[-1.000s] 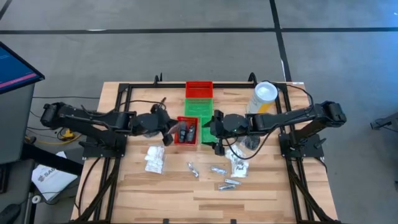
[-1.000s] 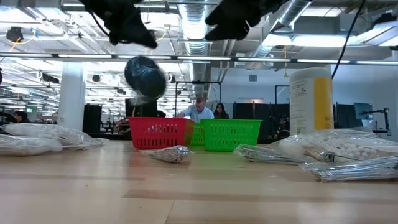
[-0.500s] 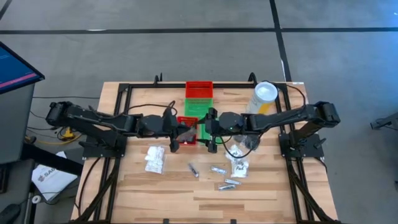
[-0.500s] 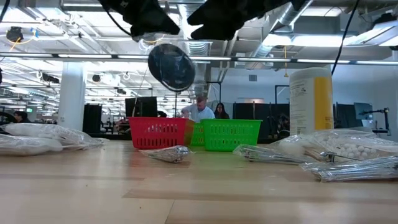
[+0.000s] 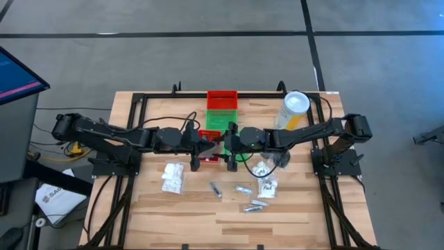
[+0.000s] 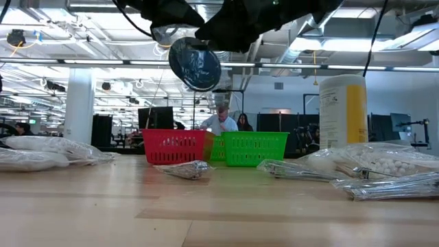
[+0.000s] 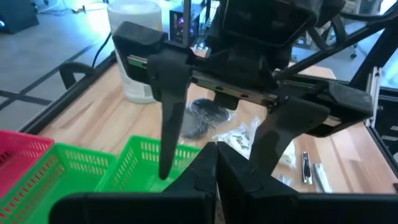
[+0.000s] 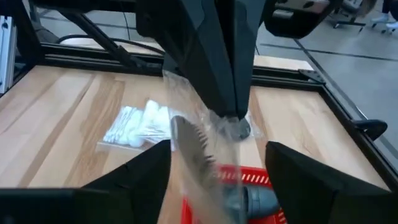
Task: Pick & Place Travel size toiletries
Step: Put the black hairbrush into the top green bin
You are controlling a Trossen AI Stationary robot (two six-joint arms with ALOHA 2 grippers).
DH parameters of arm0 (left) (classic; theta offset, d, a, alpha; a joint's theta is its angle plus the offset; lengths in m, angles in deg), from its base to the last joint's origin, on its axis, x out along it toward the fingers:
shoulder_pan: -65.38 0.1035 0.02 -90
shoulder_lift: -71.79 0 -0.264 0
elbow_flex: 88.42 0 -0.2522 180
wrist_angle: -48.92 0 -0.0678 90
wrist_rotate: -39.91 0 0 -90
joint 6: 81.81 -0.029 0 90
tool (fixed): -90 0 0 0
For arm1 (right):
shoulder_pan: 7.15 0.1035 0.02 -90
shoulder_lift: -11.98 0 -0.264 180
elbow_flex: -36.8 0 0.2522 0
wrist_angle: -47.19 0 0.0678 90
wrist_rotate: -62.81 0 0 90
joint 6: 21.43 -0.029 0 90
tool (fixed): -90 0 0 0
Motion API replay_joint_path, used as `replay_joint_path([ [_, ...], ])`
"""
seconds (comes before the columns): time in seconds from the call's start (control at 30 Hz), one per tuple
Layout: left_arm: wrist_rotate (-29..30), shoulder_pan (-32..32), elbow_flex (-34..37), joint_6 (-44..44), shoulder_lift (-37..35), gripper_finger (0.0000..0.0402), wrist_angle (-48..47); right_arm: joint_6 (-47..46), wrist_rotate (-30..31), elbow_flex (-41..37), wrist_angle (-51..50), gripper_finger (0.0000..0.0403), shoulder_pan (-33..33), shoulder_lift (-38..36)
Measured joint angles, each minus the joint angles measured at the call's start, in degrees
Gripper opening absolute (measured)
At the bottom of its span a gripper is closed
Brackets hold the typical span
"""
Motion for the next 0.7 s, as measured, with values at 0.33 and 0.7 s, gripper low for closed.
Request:
replay_joint_path([
  [0.33,0.0,0.0,0.0,0.0,0.0,0.0000,-0.2,0.1,-6.2,0.0,0.0,0.0016,-0.3,-0.2],
  [0.7,3.3,0.0,0.0,-3.0,0.0,0.0008,-0.1,-0.7,-7.6,0.0,-0.5,0.0002,-0.9,-0.3],
])
